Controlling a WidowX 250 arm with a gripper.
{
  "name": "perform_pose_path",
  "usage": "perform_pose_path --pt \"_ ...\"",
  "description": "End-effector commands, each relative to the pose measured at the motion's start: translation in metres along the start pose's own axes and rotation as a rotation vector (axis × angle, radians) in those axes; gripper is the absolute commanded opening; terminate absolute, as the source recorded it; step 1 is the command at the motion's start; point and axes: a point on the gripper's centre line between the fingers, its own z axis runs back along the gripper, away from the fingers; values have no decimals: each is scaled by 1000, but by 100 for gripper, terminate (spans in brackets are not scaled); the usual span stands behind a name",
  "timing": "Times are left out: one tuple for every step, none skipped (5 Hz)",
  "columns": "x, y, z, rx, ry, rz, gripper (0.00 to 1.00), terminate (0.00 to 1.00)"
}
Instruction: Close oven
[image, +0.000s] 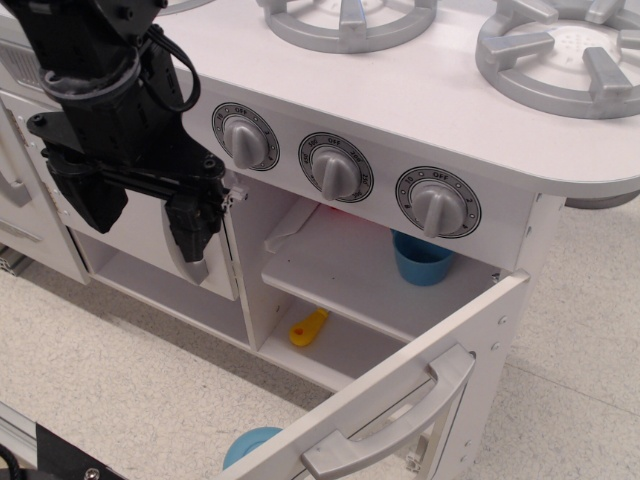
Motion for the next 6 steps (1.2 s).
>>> perform_pose_path --pt "0 0 0 0 0 0 100 0" --pt "-3 -33 -16 -86 2 -168 100 0" --pt "-20 -59 -27 -129 64 -248 100 0" --pt "-39 -78 -41 -161 67 -311 100 0" --pt "-54 -88 -54 -147 57 -330 100 0" --pt "-61 -93 -64 -131 28 -349 100 0"
